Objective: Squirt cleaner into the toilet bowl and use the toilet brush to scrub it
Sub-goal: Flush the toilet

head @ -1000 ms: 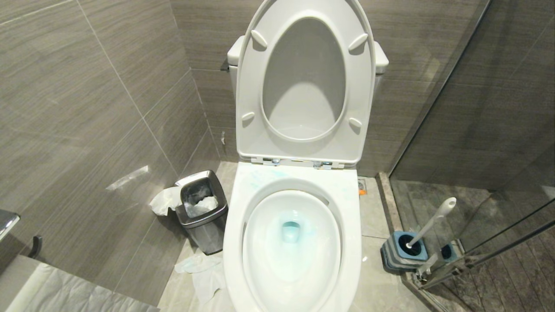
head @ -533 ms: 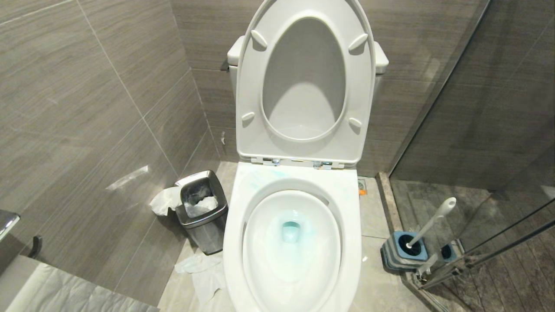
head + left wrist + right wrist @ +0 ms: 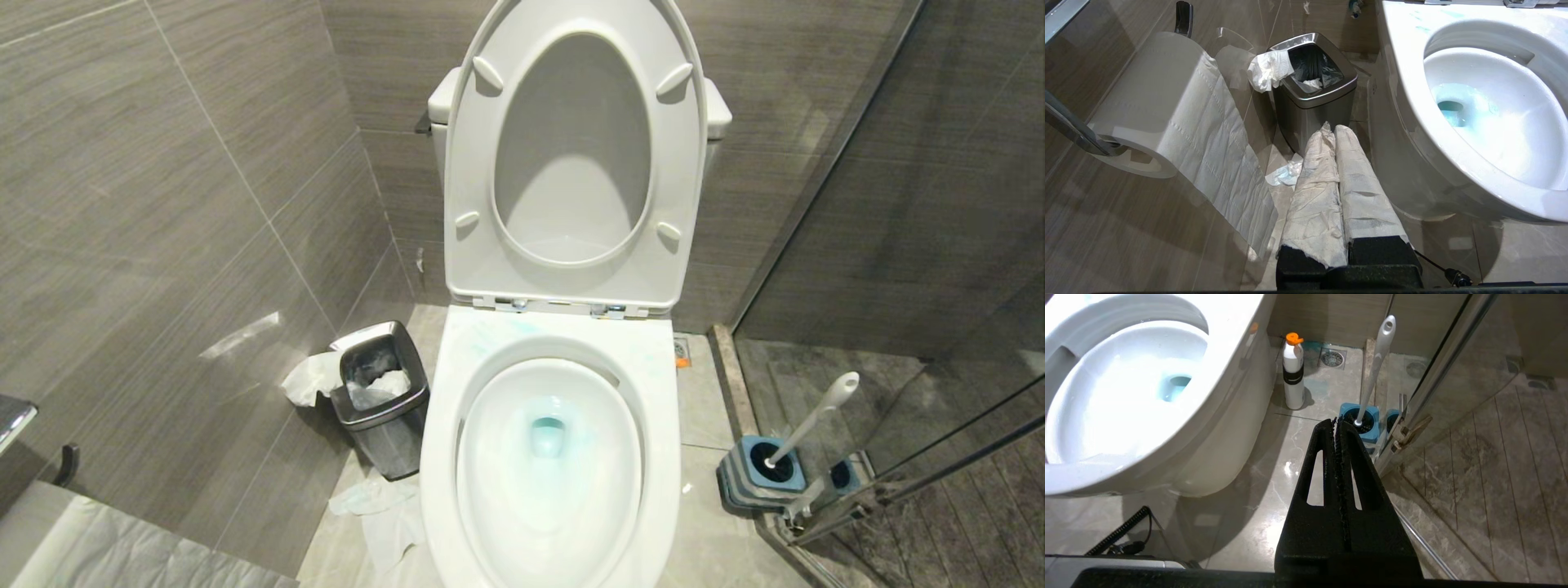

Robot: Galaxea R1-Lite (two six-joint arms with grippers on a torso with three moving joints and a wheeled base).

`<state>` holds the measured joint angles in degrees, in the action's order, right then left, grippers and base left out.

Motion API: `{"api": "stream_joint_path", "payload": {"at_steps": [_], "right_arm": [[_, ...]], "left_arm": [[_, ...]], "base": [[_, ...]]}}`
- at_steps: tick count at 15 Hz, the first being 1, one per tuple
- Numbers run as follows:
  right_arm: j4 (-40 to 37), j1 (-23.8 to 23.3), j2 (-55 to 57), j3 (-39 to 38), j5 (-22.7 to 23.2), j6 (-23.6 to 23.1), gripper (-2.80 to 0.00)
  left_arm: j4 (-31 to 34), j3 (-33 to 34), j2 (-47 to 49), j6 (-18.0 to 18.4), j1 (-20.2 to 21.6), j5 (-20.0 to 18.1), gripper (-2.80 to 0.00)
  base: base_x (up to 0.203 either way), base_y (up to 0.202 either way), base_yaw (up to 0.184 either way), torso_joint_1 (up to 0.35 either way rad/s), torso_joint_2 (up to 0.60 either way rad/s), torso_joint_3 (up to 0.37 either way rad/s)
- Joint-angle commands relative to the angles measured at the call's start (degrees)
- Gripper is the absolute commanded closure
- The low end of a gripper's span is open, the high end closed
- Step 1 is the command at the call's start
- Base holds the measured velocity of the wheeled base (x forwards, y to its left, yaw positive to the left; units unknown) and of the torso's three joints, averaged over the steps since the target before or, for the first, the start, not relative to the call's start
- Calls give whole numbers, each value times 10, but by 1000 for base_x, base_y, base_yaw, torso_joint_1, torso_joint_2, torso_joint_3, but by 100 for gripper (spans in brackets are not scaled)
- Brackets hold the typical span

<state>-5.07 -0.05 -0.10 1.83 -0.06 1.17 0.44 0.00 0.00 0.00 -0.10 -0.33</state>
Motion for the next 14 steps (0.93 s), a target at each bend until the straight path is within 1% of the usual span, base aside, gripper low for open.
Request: {"api": "stream_joint_path", "payload": {"at_steps": [1,2,5,14], "right_arm": [[-1,0,1,3,-2,14,0],[-1,0,1,3,-6,24,0],[3,0,1,2,-10,31,0],[3,0,1,2,-11,31,0]], "left_arm": [[0,1,0,0,0,0,0],[0,1,0,0,0,0,0],[0,1,0,0,0,0,0],[0,1,0,0,0,0,0]], "base": [[0,0,0,0,0,0],[0,0,0,0,0,0],[0,0,0,0,0,0],[0,0,0,0,0,0]]}}
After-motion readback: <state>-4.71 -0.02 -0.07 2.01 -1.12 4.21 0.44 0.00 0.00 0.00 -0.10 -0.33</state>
